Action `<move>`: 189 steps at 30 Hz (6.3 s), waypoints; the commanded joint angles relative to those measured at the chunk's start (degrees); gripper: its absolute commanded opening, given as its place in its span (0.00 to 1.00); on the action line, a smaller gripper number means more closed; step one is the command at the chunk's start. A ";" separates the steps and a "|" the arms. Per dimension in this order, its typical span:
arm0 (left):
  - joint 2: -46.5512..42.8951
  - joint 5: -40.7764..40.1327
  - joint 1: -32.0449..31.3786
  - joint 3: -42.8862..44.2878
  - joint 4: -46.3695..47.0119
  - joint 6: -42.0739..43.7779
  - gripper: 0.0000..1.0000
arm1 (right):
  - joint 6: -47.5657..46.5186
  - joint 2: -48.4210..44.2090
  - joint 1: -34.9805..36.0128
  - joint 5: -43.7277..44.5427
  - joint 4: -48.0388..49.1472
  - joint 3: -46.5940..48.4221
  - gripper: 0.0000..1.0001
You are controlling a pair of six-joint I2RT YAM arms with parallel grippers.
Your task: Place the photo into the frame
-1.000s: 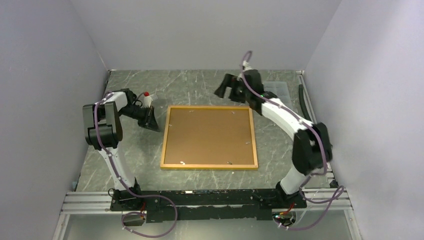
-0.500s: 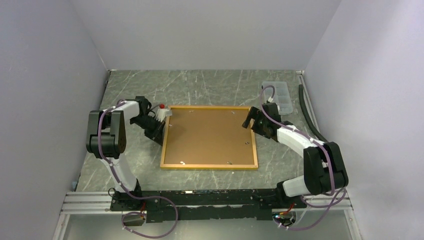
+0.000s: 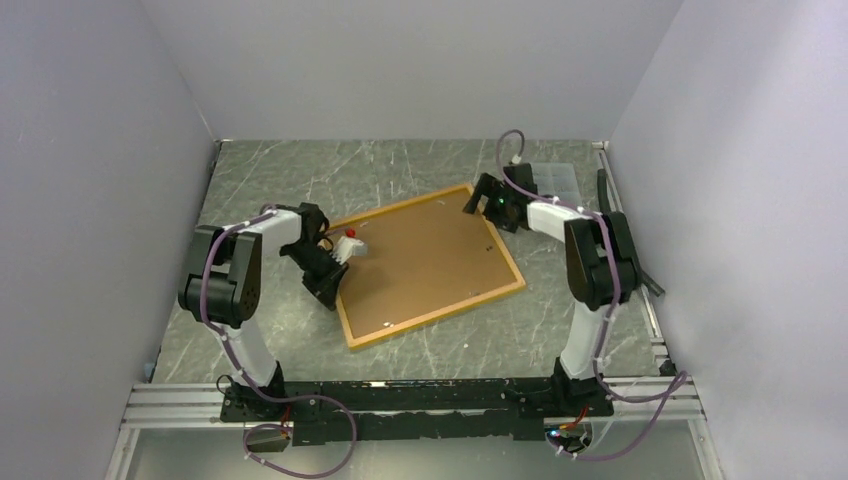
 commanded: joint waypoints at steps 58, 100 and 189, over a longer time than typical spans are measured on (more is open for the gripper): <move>9.65 16.78 15.32 20.33 -6.41 -8.00 0.29 | 1.90 -29.06 4.81 -2.16 -11.00 -14.33 1.00; 17.95 21.68 12.08 15.22 -3.53 -4.97 0.22 | 5.96 17.83 34.35 -20.40 8.62 21.04 0.84; 7.49 6.38 6.75 6.55 -0.24 -1.37 0.21 | 6.46 -33.53 1.75 -3.03 -0.81 -29.06 1.00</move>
